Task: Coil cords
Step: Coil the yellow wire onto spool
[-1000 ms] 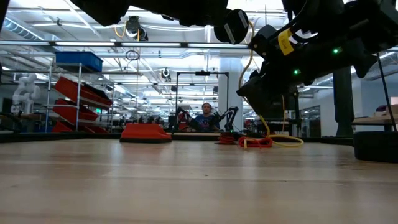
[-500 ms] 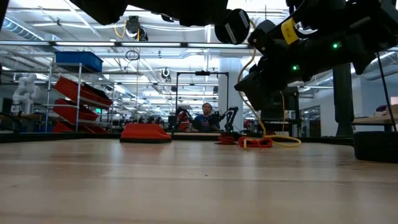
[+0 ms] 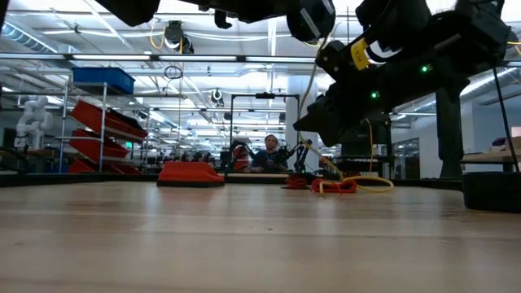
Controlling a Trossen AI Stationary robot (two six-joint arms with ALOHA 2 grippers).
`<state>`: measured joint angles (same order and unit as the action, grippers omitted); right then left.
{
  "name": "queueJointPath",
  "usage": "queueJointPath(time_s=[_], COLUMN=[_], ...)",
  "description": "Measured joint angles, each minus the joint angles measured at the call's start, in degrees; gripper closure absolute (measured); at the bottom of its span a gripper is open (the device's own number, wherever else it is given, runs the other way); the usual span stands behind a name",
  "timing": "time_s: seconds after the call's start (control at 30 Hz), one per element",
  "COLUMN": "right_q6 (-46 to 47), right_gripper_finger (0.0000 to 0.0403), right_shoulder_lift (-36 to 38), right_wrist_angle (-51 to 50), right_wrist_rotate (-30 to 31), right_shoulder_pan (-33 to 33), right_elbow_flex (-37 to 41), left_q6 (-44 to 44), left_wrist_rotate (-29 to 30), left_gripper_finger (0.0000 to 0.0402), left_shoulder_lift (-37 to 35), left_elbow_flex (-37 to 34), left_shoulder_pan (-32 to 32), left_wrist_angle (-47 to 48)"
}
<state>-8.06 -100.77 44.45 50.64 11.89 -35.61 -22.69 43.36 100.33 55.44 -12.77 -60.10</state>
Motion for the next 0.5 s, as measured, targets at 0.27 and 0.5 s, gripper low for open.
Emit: queueJointPath(time_s=[0.27,0.5], right_q6=[1.49,4.68], right_gripper_finger=[0.0403,0.0403], right_shoulder_lift=[0.04,4.11], right_wrist_angle=[-1.86,-11.13], right_wrist_rotate=[-7.57,-9.2], right_shoulder_pan=[0.88,1.72], right_elbow_flex=[-3.68,-6.17], left_q6=[2.66,2.66], left_wrist_rotate=[-0.05,-1.39], left_gripper_finger=[0.0401,0.0401], left_shoulder_lift=[0.0,0.15], left_elbow_flex=[0.0,0.0], left_shoulder_pan=[3.04,3.75], left_wrist_angle=[0.0,5.63])
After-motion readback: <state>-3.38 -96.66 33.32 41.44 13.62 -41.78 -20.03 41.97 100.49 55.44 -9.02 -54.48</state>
